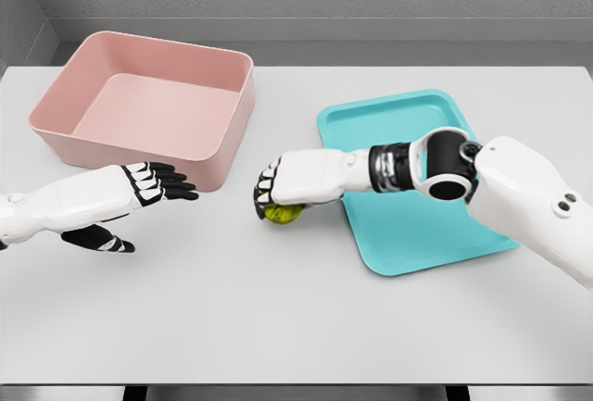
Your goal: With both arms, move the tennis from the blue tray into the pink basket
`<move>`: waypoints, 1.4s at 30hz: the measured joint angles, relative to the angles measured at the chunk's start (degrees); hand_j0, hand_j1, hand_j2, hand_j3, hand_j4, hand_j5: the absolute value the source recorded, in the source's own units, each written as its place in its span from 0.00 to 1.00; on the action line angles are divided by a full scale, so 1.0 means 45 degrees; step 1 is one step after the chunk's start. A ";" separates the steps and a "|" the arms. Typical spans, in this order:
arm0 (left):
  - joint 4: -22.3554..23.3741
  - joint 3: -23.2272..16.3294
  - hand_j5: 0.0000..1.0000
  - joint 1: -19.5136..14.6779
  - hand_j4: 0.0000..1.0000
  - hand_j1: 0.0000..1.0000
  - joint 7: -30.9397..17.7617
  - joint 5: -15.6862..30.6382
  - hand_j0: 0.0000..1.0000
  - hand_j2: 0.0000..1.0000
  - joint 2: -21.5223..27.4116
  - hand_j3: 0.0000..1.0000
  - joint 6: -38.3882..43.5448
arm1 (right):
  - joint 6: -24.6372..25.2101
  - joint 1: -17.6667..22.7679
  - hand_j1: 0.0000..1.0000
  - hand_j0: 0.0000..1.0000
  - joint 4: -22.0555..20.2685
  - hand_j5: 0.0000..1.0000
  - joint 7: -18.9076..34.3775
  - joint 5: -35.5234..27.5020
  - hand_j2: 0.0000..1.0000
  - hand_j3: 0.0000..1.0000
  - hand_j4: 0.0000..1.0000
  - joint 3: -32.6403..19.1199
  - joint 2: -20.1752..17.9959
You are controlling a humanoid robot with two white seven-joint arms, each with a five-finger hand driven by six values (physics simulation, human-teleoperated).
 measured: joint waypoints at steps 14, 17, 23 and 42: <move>0.0000 -0.0007 1.00 0.0019 1.00 1.00 0.0000 0.0000 1.00 1.00 0.0007 1.00 0.0000 | 0.0005 -0.0078 0.79 0.79 0.0054 0.79 -0.0042 -0.0002 0.79 0.79 0.79 -0.0141 0.0049; 0.0000 -0.0012 1.00 0.0019 1.00 1.00 0.0000 0.0000 1.00 1.00 0.0000 1.00 0.0000 | 0.0006 -0.0098 0.83 0.83 0.0075 0.83 -0.0038 -0.0005 0.83 0.83 0.83 -0.0168 0.0056; 0.0000 -0.0002 1.00 0.0097 1.00 1.00 0.0000 -0.0002 1.00 1.00 -0.0019 1.00 0.0000 | 0.0006 0.0039 1.00 1.00 -0.0086 1.00 0.0020 0.0037 1.00 1.00 1.00 -0.0169 0.0031; 0.0001 0.0025 1.00 -0.0352 1.00 1.00 0.0036 0.0172 1.00 1.00 -0.0832 1.00 0.0000 | 0.0007 -0.0118 1.00 1.00 -0.1563 1.00 -0.0145 -0.1677 1.00 1.00 1.00 -0.1570 -0.3929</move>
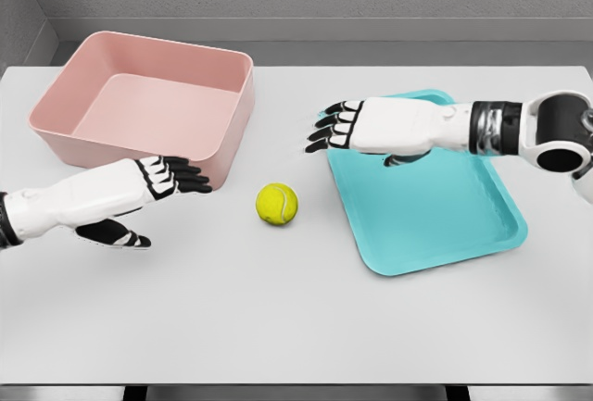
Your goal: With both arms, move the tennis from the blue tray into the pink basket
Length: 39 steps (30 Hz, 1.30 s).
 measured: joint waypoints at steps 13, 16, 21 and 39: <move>0.0015 -0.0166 1.00 -0.1698 1.00 1.00 -0.0088 -0.0052 1.00 1.00 -0.2146 1.00 0.0000 | 0.0000 0.1231 1.00 1.00 0.0472 1.00 0.0002 -0.0997 1.00 1.00 1.00 -0.1275 -0.3260; 0.0047 -0.0426 1.00 -0.2323 1.00 1.00 -0.0357 -0.0100 1.00 1.00 -0.2760 1.00 0.0001 | -0.0001 0.1368 1.00 1.00 0.0604 1.00 0.0002 -0.1057 1.00 1.00 1.00 -0.1304 -0.3318; 0.0205 -0.1061 1.00 -0.2812 1.00 1.00 -0.0566 -0.0071 1.00 1.00 -0.3308 1.00 -0.0002 | -0.0001 0.1543 1.00 1.00 0.0658 1.00 0.0016 -0.1092 1.00 1.00 1.00 -0.1330 -0.3316; 0.1666 -0.4488 1.00 -0.5409 1.00 1.00 -0.2361 0.1786 1.00 1.00 -0.3600 1.00 -0.0008 | -0.0001 0.2969 1.00 1.00 0.0896 1.00 0.0424 -0.1089 1.00 1.00 1.00 -0.2999 -0.3297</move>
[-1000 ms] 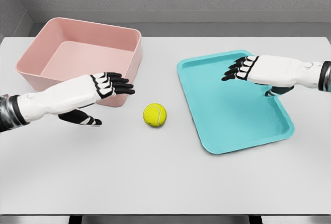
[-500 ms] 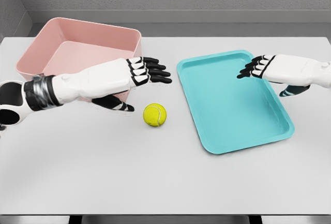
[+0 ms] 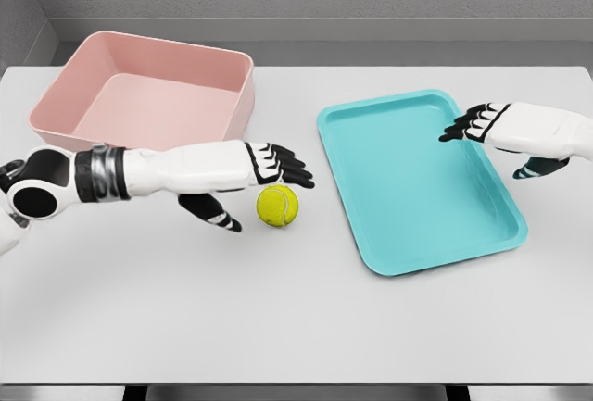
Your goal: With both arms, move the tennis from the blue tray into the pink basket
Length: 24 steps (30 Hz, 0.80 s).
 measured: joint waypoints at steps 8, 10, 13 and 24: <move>0.0041 -0.0062 1.00 -0.0489 1.00 1.00 -0.1273 0.0542 1.00 1.00 -0.0383 1.00 -0.0007 | -0.0001 -0.0020 1.00 1.00 0.0047 1.00 0.0133 0.0002 1.00 1.00 1.00 -0.0003 0.0040; 0.0008 -0.0070 1.00 -0.0489 1.00 1.00 -0.1404 0.0591 1.00 1.00 -0.0546 1.00 -0.0009 | -0.0001 -0.0020 1.00 1.00 0.0048 1.00 0.0138 0.0002 1.00 1.00 1.00 -0.0001 0.0041; -0.0074 -0.0035 1.00 -0.0450 1.00 1.00 -0.1510 0.0627 1.00 1.00 -0.0646 1.00 -0.0011 | -0.0001 -0.0020 1.00 1.00 0.0048 1.00 0.0174 0.0003 1.00 1.00 1.00 0.0004 0.0033; 0.0416 -0.0032 1.00 -0.0391 1.00 1.00 -0.1585 0.2053 1.00 1.00 -0.0383 1.00 -0.0010 | -0.0001 -0.0059 1.00 1.00 -0.0014 1.00 0.0238 0.0020 1.00 1.00 1.00 0.0004 0.0005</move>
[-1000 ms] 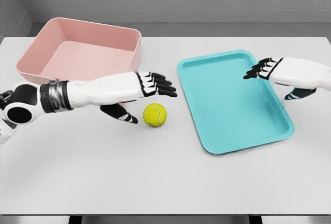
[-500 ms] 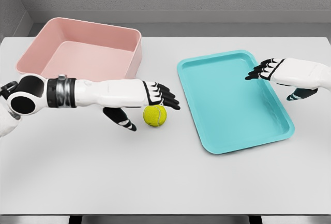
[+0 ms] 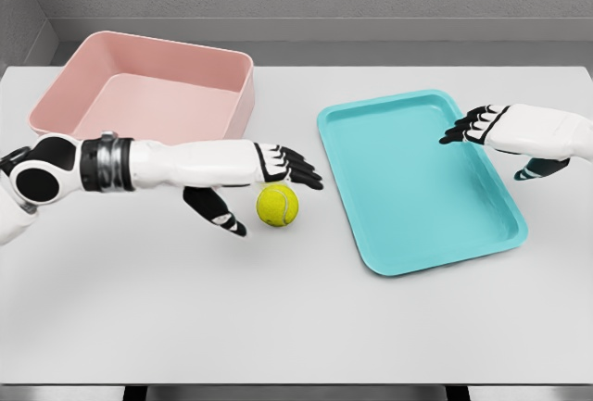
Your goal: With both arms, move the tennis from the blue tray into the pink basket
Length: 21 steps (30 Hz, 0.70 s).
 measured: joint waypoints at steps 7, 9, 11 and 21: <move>0.1068 -0.0208 1.00 -0.0039 1.00 1.00 0.0036 0.0288 1.00 1.00 -0.0403 1.00 0.0001 | 0.0000 -0.0059 1.00 1.00 -0.0030 1.00 0.0027 -0.0001 1.00 1.00 1.00 -0.0036 0.0023; 0.1212 -0.0267 1.00 0.0000 1.00 1.00 0.0034 0.0260 1.00 1.00 -0.0547 1.00 0.0000 | 0.0000 -0.0059 1.00 1.00 -0.0033 1.00 0.0053 0.0000 1.00 1.00 1.00 -0.0060 0.0020; 0.1345 -0.0380 1.00 0.0019 1.00 1.00 0.0040 0.0246 1.00 1.00 -0.0634 1.00 0.0000 | 0.0000 -0.0059 1.00 1.00 -0.0034 1.00 0.0067 0.0000 1.00 1.00 1.00 -0.0077 0.0019; 0.2458 -0.0599 1.00 0.0039 1.00 1.00 0.0080 0.0033 1.00 1.00 -0.1161 1.00 0.0002 | 0.0000 -0.0059 1.00 1.00 -0.0044 1.00 0.0097 0.0000 1.00 1.00 1.00 -0.0098 0.0018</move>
